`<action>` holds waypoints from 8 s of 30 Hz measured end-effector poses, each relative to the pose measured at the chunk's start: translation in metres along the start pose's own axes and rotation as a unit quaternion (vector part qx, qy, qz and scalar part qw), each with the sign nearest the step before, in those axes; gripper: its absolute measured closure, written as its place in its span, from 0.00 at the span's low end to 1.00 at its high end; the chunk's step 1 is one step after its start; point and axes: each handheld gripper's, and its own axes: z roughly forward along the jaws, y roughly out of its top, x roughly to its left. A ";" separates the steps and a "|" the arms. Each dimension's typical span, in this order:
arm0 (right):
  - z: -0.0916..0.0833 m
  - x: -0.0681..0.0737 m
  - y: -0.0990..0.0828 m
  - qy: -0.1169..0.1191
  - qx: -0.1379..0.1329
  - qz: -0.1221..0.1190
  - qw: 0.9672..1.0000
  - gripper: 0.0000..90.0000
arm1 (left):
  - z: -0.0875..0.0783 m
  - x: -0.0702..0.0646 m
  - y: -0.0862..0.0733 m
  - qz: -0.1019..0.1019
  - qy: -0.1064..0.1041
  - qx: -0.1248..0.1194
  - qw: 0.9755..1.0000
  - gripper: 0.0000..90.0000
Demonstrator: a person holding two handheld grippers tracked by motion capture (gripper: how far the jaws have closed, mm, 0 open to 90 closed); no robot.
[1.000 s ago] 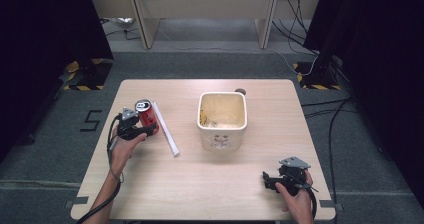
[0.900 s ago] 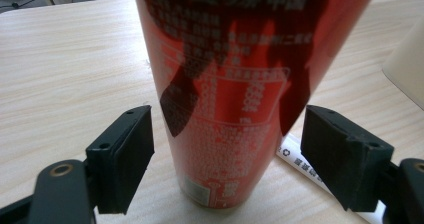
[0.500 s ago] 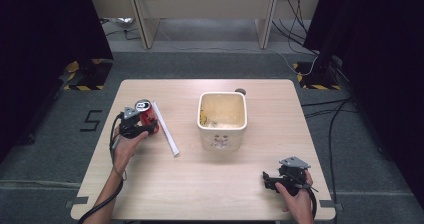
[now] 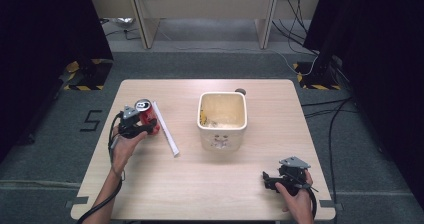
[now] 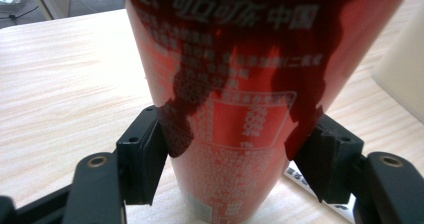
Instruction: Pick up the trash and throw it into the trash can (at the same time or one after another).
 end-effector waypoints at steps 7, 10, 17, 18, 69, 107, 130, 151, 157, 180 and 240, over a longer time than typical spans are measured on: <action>0.000 0.000 0.000 0.000 0.000 0.000 1.000 0.00 | -0.008 -0.002 0.001 0.004 -0.019 0.006 1.000 0.38; 0.000 0.000 0.000 0.000 0.000 0.000 1.000 0.00 | -0.013 -0.002 0.004 0.008 -0.024 0.004 1.000 0.38; 0.000 0.000 0.000 0.000 0.000 0.000 1.000 0.00 | -0.022 -0.007 0.010 0.014 -0.039 -0.001 0.999 0.38; 0.000 0.000 0.000 0.000 0.000 0.000 1.000 0.00 | -0.023 -0.008 0.011 0.016 -0.041 -0.002 0.999 0.38; 0.000 0.000 0.000 0.000 0.000 0.000 1.000 0.00 | -0.060 -0.060 0.071 0.065 -0.150 -0.038 0.986 0.38; 0.000 0.000 0.000 0.002 -0.001 -0.004 1.000 0.00 | -0.055 -0.098 0.121 0.095 -0.173 -0.048 0.979 0.38; 0.000 0.000 0.000 0.003 -0.001 -0.004 1.000 0.00 | -0.036 -0.132 0.143 0.106 -0.201 -0.045 0.973 0.38; 0.000 0.000 0.000 0.004 0.000 -0.007 1.000 0.00 | -0.003 -0.168 0.149 0.118 -0.223 -0.024 0.967 0.38; 0.000 0.000 0.000 0.005 -0.001 -0.008 1.000 0.00 | 0.003 -0.172 0.147 0.120 -0.223 -0.018 0.967 0.38; 0.000 0.000 0.000 0.006 -0.001 -0.010 1.000 0.00 | 0.028 -0.186 0.129 0.133 -0.220 0.008 0.966 0.38; 0.000 0.001 0.000 0.008 -0.001 -0.012 1.000 0.00 | 0.009 -0.179 0.123 0.128 -0.224 0.009 0.966 0.21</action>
